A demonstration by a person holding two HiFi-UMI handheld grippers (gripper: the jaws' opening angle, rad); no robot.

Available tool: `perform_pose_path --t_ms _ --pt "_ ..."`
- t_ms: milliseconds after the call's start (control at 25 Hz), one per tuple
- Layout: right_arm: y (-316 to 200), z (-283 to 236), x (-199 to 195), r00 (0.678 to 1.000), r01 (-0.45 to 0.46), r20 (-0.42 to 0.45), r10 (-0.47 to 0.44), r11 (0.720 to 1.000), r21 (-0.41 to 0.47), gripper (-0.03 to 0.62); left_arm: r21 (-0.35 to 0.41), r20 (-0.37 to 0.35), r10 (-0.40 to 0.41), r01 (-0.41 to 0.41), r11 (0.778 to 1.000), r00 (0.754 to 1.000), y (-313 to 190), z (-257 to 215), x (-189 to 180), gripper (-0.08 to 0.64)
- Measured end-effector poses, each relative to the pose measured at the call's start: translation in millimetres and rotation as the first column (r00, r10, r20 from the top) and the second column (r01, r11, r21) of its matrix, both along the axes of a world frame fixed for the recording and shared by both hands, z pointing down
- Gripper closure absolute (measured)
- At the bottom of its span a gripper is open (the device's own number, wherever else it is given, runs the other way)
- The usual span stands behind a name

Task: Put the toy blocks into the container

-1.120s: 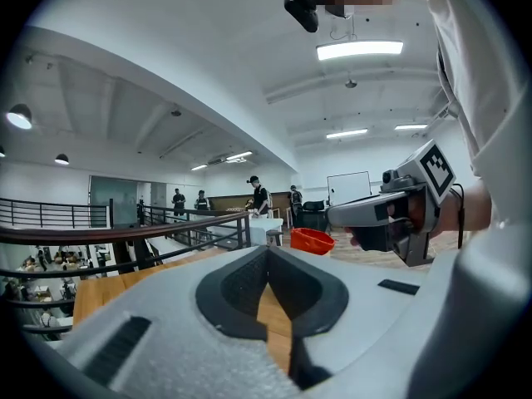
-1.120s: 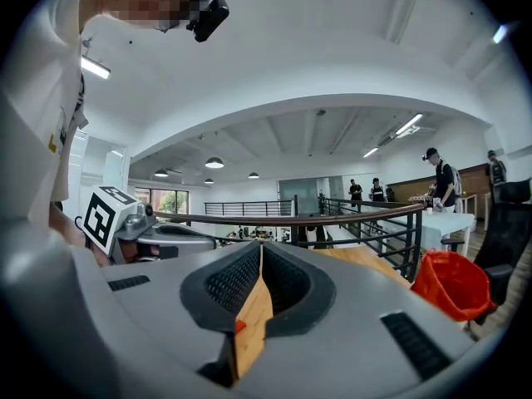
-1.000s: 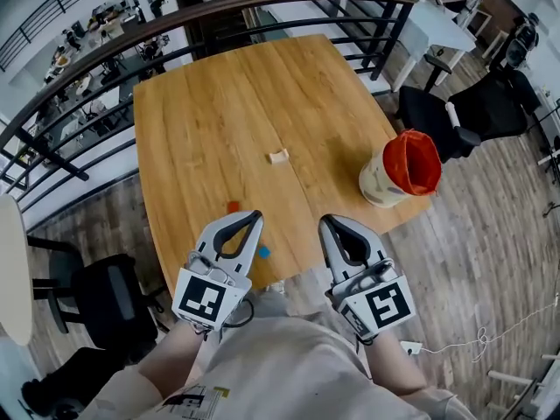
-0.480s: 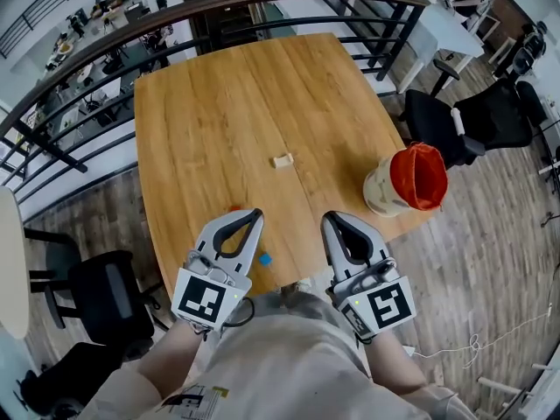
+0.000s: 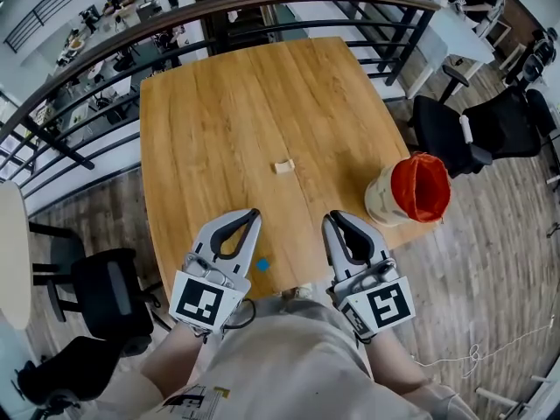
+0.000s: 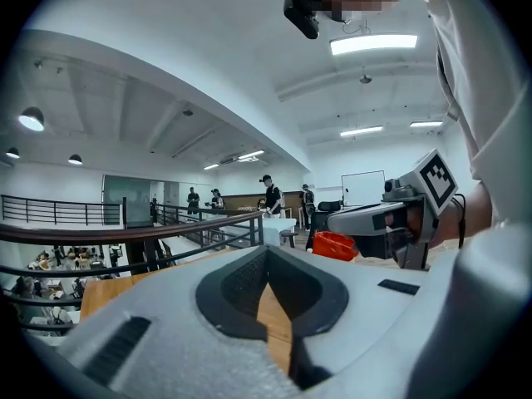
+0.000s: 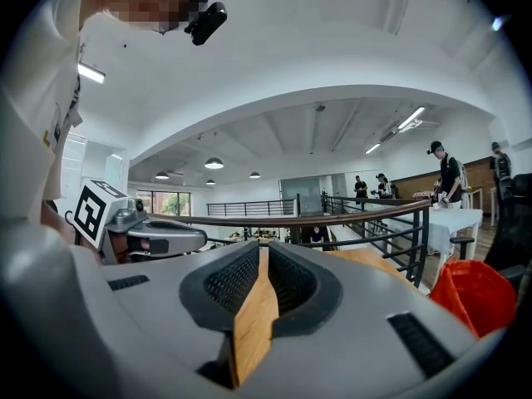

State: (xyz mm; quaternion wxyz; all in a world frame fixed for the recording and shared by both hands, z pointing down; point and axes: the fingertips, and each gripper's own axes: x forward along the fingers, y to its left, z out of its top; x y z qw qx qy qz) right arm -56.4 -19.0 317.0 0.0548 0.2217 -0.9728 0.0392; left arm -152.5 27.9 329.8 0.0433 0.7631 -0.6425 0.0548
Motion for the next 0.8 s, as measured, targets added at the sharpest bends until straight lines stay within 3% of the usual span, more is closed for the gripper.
perform_pose_path --t_ms 200,240,280,320,800 --pt "-16.8 -0.7 -1.1 1.000 -0.011 -0.004 0.011 1.000 -0.003 0.565 -0.003 0.012 -0.008 0.008 1.000 1.000 -15.5 -0.7 2.6 0.548" --pt "-20.2 -0.6 -2.8 1.000 -0.014 -0.008 0.014 1.000 -0.001 0.552 -0.005 0.016 -0.011 0.012 1.000 1.000 -18.5 -0.3 1.4 0.548" --pt "-23.7 -0.1 -4.8 1.000 -0.014 -0.012 0.014 1.000 -0.001 0.485 -0.004 0.022 -0.015 0.015 1.000 1.000 -21.8 0.0 -0.1 0.548" --pt "-27.3 0.8 -7.0 1.000 -0.013 -0.015 0.013 1.000 -0.001 0.459 -0.001 0.028 -0.020 0.020 1.000 0.999 -25.2 0.0 -2.0 0.548" --pt "-72.8 36.9 -51.4 0.997 -0.027 -0.073 0.027 1.000 -0.002 0.372 -0.008 0.086 -0.078 0.079 0.997 0.993 -65.3 21.2 -34.3 0.548"
